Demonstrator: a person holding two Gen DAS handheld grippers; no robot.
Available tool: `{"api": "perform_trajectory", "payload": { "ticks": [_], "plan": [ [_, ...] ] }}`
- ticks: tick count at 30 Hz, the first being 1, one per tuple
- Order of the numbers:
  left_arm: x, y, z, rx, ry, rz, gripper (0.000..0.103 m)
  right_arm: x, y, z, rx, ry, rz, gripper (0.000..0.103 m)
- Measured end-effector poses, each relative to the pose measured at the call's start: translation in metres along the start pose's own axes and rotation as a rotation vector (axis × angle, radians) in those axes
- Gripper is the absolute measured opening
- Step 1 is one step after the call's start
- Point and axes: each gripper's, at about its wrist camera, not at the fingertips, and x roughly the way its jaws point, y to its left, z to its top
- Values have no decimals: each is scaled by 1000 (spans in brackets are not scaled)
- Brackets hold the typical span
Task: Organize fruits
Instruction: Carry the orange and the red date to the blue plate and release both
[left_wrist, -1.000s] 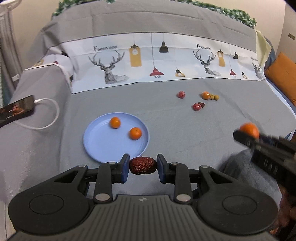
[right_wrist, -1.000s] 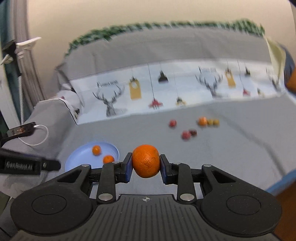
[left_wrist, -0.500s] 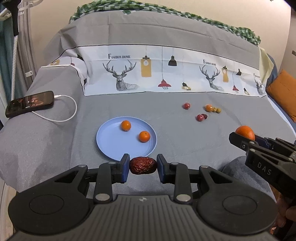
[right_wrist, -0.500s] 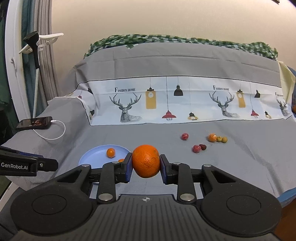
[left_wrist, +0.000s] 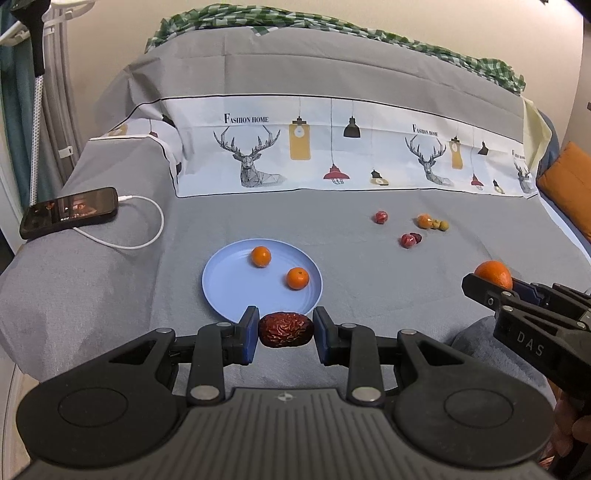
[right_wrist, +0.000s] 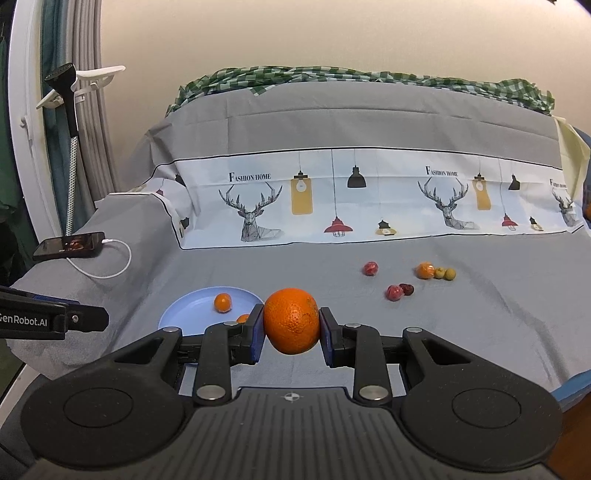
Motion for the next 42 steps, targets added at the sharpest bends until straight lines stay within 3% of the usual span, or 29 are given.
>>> {"api": "perform_trajectory", "payload": {
  "ticks": [30, 42],
  "plan": [
    [39, 19, 8, -48, 83, 30, 35, 30, 2, -5, 7, 79, 25, 31],
    [71, 41, 25, -88, 107, 54, 35, 66, 18, -3, -61, 118, 64, 31]
  ]
}}
